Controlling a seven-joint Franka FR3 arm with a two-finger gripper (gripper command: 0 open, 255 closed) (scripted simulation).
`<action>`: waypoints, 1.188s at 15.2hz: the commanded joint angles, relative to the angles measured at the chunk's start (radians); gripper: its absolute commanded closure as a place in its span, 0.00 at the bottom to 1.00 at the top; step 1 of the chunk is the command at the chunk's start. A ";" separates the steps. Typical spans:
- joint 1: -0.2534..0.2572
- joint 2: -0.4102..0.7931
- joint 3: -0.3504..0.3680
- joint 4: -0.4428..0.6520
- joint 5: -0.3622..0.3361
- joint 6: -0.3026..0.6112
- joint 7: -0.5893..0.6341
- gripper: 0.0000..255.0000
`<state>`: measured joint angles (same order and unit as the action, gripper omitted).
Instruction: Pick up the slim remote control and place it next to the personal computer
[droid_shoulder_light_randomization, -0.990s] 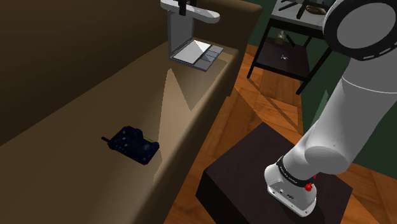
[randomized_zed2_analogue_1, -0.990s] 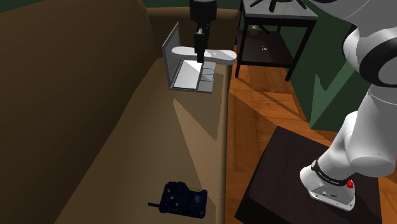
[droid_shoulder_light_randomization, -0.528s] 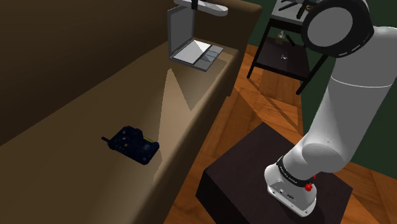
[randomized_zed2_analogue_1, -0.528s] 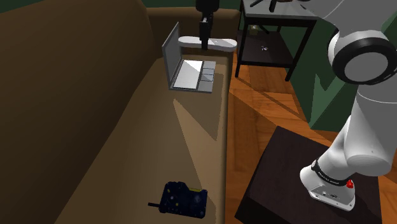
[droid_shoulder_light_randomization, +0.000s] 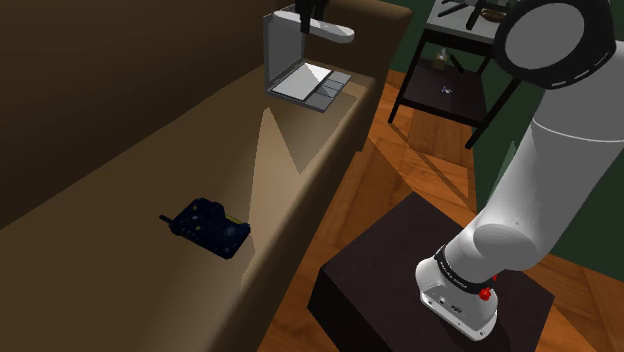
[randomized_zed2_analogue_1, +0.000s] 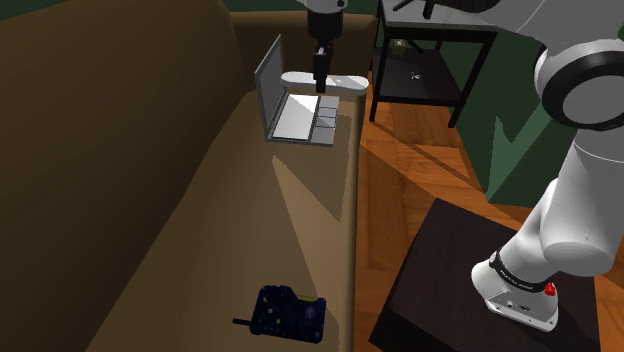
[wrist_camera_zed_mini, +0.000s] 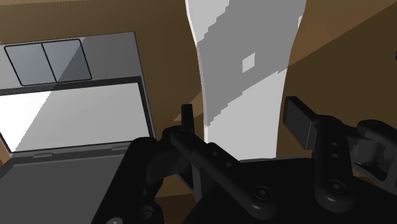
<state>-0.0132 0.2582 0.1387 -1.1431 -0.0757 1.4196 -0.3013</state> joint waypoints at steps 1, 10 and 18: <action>-0.002 -0.023 0.000 -0.063 0.003 0.041 0.002 1.00; -0.010 -0.075 -0.001 -0.261 0.011 0.187 0.004 1.00; -0.014 -0.097 -0.003 -0.398 0.014 0.303 0.007 1.00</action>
<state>-0.0277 0.1633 0.1354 -1.5270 -0.0617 1.7093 -0.2962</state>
